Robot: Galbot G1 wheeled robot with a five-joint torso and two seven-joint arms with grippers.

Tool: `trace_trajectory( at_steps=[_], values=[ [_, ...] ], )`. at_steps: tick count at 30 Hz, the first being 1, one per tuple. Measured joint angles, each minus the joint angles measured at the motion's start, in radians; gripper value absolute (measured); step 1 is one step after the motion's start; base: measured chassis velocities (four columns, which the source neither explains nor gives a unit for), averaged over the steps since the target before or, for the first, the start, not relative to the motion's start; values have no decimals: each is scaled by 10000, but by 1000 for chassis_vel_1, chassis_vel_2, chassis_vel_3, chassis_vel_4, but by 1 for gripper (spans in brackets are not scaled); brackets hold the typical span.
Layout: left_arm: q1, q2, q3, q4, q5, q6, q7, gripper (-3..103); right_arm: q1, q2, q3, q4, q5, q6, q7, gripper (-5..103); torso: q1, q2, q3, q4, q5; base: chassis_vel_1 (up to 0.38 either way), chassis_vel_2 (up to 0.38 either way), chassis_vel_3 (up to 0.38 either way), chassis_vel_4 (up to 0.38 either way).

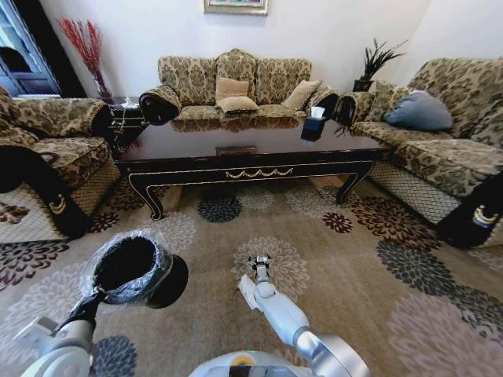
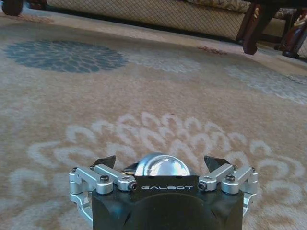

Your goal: Move to the front of the table and pick up the trash from the floor, then place it into the trash bin.

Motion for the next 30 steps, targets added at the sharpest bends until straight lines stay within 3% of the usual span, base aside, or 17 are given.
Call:
trace_trajectory(
  at_steps=[13, 20, 30],
  values=[
    [16, -18, 15, -42, 16, 0, -1, 3, 90, -19, 256, -364, 38, 52, -557, 101, 0, 0, 0, -1, 0, 0, 0, 0, 0],
    [82, -60, 20, -63, 28, 0, 0, 3, -43, -62, 255, -264, -42, 120, -751, 78, 0, 0, -1, 0, -1, 0, 0, 0, 0],
    [73, -63, 65, -63, 64, -22, 5, 3, -219, -218, 254, 63, -97, 161, -752, 76, 0, 1, -1, 3, 2, 0, 0, 0, 0]
  ],
)
